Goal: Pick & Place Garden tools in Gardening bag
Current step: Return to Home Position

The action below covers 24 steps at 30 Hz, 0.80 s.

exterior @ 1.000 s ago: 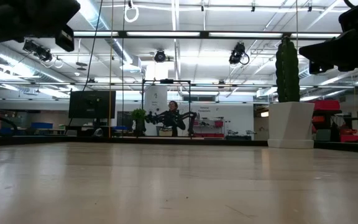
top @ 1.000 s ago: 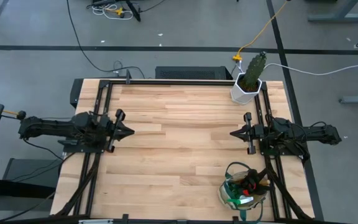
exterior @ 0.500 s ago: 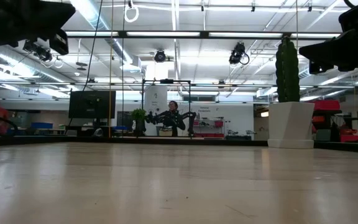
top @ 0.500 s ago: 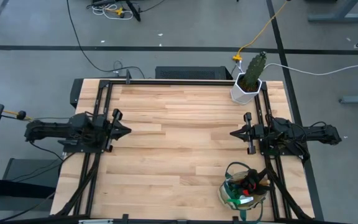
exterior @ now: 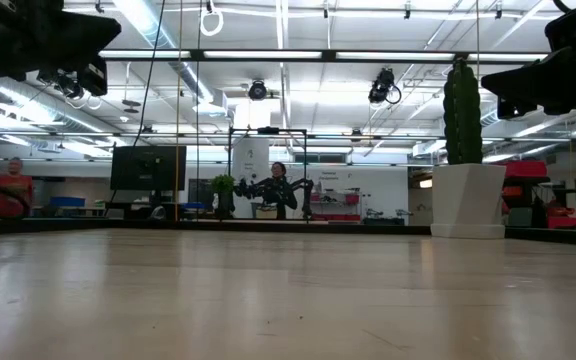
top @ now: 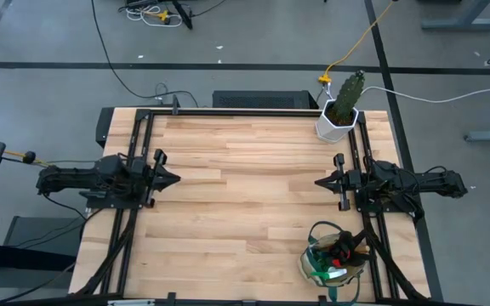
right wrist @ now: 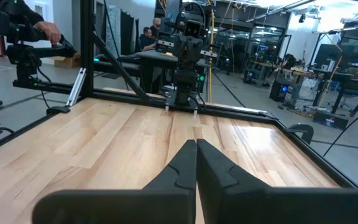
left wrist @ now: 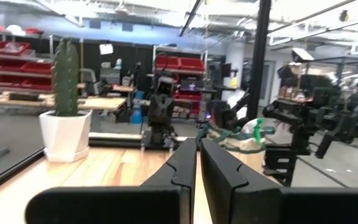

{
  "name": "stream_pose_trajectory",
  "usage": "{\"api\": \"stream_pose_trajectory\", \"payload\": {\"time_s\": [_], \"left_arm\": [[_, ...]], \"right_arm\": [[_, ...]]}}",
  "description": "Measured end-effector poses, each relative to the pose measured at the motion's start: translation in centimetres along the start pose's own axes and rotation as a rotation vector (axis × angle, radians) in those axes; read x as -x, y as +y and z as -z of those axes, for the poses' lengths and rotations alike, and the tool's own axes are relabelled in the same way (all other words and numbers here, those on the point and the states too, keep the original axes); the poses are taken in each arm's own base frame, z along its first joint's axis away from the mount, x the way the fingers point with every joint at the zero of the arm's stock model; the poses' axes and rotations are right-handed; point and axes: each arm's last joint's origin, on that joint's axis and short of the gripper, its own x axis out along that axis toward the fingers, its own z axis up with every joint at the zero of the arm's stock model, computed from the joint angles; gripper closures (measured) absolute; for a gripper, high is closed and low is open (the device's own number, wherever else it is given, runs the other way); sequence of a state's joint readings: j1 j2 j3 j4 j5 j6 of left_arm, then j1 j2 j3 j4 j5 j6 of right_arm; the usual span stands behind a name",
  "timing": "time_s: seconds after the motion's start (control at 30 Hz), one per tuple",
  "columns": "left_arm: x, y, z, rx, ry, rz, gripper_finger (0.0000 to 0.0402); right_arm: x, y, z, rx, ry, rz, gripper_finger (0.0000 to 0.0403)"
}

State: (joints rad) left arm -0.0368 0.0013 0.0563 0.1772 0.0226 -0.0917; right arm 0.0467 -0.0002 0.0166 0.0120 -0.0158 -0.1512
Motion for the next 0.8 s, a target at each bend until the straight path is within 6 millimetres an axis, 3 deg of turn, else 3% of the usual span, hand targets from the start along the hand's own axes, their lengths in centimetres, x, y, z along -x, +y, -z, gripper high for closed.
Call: {"api": "stream_pose_trajectory", "payload": {"time_s": [0.8], "left_arm": [[0.0,0.09,0.09,0.0,0.01,-0.031,0.0372]], "right_arm": [[0.0,0.0,0.0,0.0,0.0,0.0,0.0394]]}}
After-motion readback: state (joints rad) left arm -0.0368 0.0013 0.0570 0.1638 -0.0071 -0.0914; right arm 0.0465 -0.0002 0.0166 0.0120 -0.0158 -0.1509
